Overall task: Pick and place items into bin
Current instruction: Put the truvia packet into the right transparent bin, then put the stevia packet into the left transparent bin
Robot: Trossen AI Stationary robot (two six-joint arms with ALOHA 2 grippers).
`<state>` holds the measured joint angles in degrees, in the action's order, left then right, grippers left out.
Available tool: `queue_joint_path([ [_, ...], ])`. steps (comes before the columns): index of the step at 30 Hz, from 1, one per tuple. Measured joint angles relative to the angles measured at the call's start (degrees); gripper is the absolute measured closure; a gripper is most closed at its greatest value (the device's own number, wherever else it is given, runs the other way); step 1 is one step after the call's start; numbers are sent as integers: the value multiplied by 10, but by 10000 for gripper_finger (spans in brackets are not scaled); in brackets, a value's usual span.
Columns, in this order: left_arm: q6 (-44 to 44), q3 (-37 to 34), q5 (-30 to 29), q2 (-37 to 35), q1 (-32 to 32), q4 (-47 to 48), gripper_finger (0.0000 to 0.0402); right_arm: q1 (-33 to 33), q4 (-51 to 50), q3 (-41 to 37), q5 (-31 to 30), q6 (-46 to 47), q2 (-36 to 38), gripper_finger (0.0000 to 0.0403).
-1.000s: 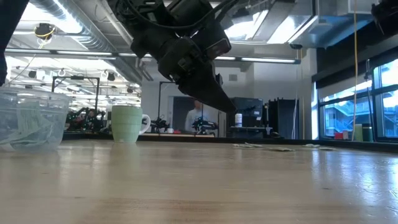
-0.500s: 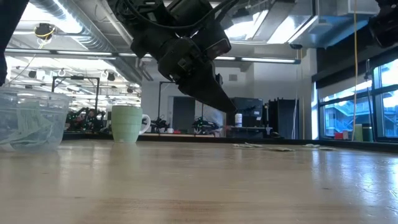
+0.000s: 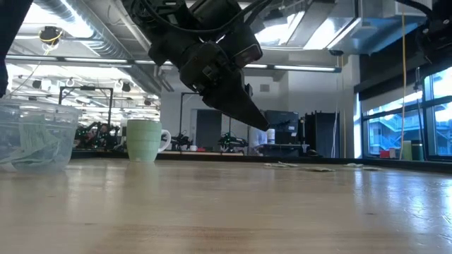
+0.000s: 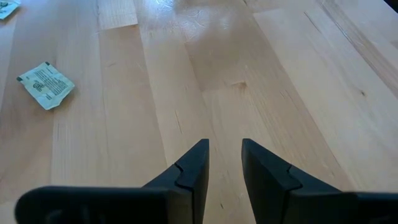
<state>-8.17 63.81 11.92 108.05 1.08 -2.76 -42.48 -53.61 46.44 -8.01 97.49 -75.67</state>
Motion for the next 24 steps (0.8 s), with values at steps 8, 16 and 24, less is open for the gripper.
queue_joint_path([
  [8,1,0,0,0,0,0,315,0,-12,0,1,0,-32,398],
  [16,3,0,0,0,0,0,315,0,-36,0,3,0,-34,366],
  [24,14,0,0,0,0,0,314,0,-62,2,22,1,-34,294],
])
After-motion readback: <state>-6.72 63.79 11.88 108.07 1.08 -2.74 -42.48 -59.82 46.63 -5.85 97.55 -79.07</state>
